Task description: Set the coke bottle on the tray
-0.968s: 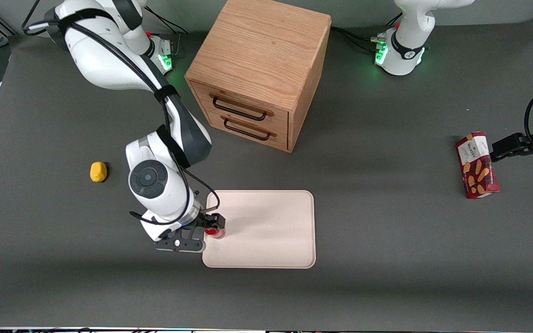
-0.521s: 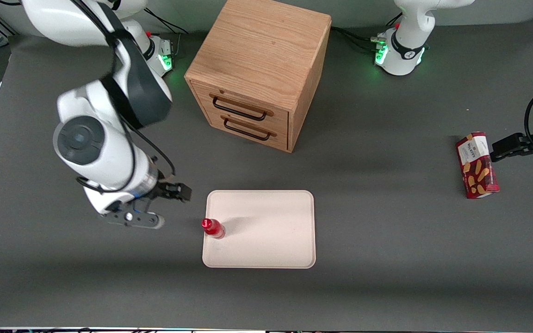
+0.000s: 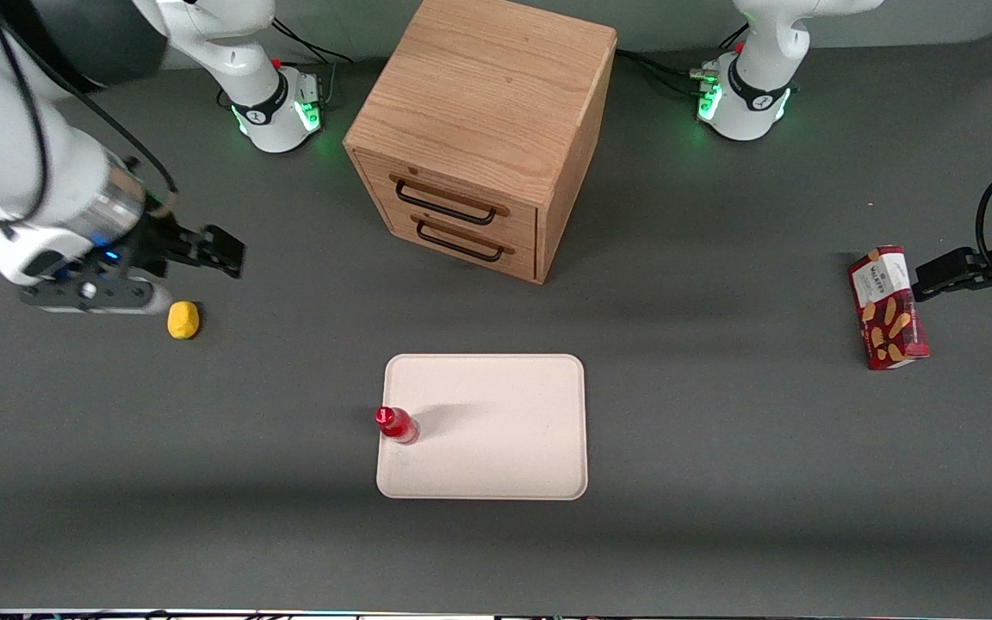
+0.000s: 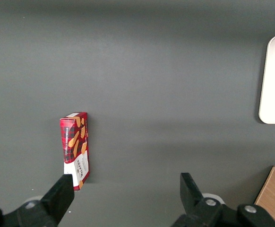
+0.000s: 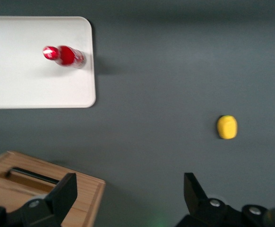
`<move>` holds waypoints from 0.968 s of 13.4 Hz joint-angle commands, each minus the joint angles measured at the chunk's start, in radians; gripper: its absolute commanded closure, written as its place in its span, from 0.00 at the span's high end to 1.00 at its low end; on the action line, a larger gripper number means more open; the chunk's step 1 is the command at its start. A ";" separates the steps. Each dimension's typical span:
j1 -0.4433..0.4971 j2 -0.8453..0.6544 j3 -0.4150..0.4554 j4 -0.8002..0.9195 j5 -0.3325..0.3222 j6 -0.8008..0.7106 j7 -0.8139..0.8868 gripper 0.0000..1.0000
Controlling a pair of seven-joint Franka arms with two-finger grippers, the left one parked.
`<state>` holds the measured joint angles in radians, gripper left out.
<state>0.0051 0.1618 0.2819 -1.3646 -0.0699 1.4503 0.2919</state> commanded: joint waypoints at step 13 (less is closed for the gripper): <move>0.026 -0.159 -0.306 -0.243 0.036 0.168 -0.341 1.00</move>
<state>0.0177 0.0505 0.0015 -1.5510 -0.0477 1.5898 -0.0155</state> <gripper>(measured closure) 0.000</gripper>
